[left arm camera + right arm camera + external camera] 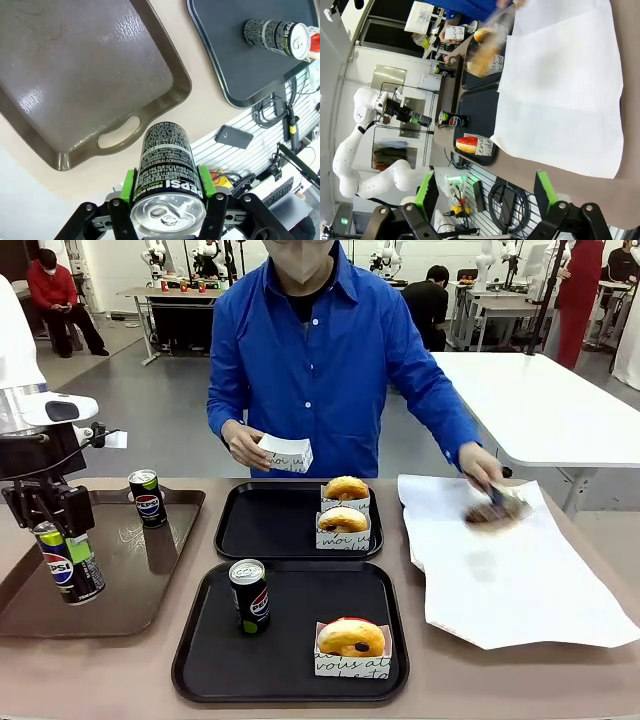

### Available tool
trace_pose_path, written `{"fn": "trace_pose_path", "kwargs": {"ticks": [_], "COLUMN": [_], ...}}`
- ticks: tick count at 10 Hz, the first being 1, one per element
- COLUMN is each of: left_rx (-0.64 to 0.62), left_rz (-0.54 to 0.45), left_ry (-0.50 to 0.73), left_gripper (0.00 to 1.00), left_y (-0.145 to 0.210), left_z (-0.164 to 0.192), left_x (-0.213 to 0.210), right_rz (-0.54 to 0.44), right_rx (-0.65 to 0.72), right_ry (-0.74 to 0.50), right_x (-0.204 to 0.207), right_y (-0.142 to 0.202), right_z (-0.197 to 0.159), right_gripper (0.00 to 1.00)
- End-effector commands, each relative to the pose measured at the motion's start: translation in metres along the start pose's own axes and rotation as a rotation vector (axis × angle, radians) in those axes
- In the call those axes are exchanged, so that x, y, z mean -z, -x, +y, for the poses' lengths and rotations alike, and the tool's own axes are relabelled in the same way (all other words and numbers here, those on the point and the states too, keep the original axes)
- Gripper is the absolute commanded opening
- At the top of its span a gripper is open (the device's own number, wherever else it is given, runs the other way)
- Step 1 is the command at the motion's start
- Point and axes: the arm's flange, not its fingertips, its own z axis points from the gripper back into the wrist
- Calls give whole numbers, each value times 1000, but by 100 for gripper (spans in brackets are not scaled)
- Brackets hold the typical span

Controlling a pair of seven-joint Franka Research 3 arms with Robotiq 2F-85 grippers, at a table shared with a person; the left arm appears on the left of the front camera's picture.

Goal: Set up donuts and drinks on trays.
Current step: Pick up one Pepsi coke from the Handle tray and place it on the Flat Tray without a Pepsi coke.

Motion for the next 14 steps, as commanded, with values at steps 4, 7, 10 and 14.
{"fn": "trace_pose_path", "kwargs": {"ticks": [4,7,10,14], "left_rx": [52,46,162,252], "left_rz": [-182,-240,-248,27], "left_ry": [-243,-289,-234,-108], "left_gripper": [58,58,58,58], "left_y": [-78,-143,-213,-139], "left_z": [-46,-77,-93,-57], "left_x": [-49,-63,-44,-31], "right_rz": [0,0,0,0], "right_rx": [-6,-6,-6,-6], "right_ry": [-9,-9,-9,-9], "right_x": [0,0,0,0], "right_y": [0,0,0,0], "right_z": [0,0,0,0], "right_gripper": [100,100,100,100]}}
